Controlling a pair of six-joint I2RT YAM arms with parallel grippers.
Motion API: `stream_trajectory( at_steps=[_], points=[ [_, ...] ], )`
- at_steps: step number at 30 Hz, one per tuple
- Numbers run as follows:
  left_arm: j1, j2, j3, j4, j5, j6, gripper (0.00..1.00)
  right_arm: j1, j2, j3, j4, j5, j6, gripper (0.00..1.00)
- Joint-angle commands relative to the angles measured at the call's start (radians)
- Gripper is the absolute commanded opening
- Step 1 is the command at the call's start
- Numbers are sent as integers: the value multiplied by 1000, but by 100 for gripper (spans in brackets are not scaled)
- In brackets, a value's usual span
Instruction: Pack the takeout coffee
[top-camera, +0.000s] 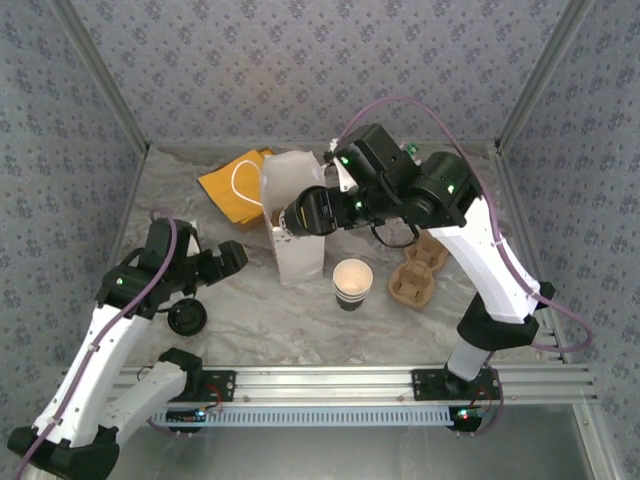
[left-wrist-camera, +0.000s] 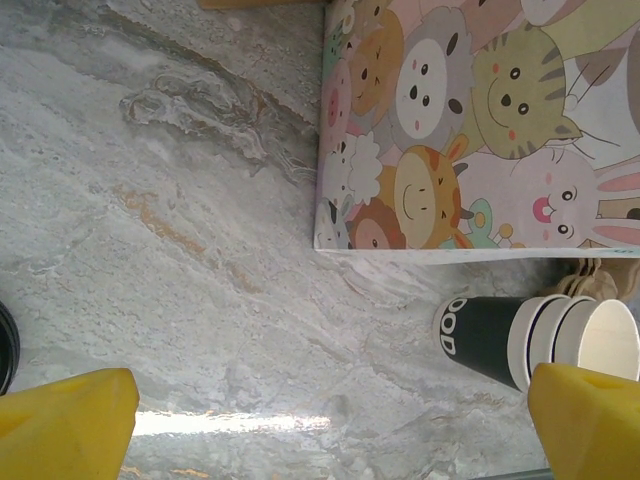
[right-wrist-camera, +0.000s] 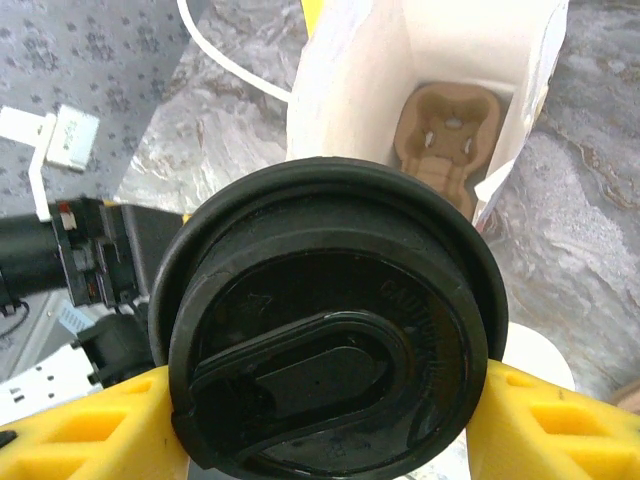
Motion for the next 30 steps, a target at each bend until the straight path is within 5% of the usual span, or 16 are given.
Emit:
stream_trajectory(
  at_steps=[1, 12, 30],
  points=[
    [-12, 6, 39, 32, -14, -6, 100, -30, 4, -11, 57, -30, -23, 64],
    [-23, 70, 59, 69, -17, 8, 100, -111, 96, 0, 115, -22, -27, 64],
    [-3, 182, 109, 58, -110, 49, 100, -104, 321, 102, 50, 64, -76, 64]
  ],
)
